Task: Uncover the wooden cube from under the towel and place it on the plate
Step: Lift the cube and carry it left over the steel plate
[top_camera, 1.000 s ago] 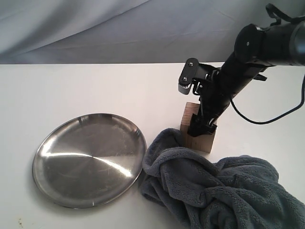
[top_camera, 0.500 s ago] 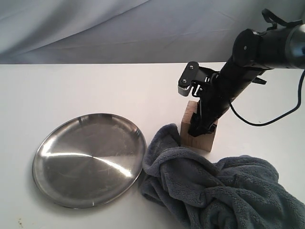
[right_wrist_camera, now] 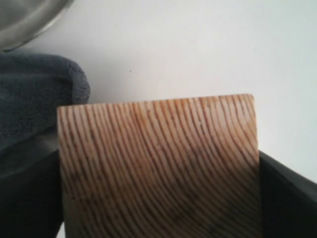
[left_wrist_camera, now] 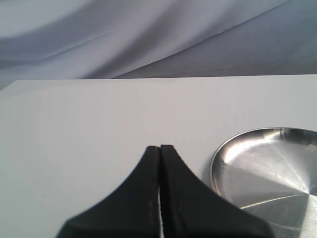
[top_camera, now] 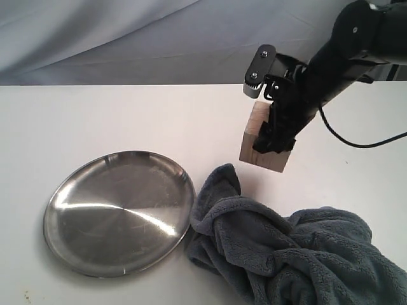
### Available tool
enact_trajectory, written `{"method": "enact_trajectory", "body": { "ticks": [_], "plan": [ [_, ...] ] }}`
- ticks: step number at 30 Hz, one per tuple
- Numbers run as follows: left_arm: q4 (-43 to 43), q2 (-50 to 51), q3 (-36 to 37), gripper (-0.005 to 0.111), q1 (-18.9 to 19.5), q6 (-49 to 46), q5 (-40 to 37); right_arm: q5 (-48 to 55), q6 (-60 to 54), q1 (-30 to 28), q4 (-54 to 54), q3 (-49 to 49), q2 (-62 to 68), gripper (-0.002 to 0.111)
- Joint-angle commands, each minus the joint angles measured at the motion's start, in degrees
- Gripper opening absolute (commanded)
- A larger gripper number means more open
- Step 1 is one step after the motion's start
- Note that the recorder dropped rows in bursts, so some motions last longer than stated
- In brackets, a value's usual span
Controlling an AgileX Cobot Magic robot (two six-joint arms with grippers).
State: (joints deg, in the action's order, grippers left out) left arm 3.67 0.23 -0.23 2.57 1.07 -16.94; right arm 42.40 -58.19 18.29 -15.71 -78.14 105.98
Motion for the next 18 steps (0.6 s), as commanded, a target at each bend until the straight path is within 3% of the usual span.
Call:
{"method": "enact_trajectory", "body": {
  "ticks": [1, 6, 13, 18],
  "plan": [
    [-0.1, -0.2, 0.2, 0.0, 0.1, 0.2, 0.6, -1.0, -2.1, -0.2, -7.6, 0.0, -4.7, 0.0],
    [-0.1, -0.2, 0.2, 0.0, 0.1, 0.2, 0.6, 5.4, -15.8, 0.0, -26.1, 0.0, -6.9, 0.0],
    [-0.1, -0.2, 0.2, 0.0, 0.1, 0.2, 0.6, 4.7, -19.8, 7.4, -26.5, 0.0, -6.3, 0.0],
    [-0.1, -0.2, 0.2, 0.0, 0.1, 0.2, 0.6, -2.0, -20.3, 12.7, -26.5, 0.0, -3.7, 0.0]
  ]
}}
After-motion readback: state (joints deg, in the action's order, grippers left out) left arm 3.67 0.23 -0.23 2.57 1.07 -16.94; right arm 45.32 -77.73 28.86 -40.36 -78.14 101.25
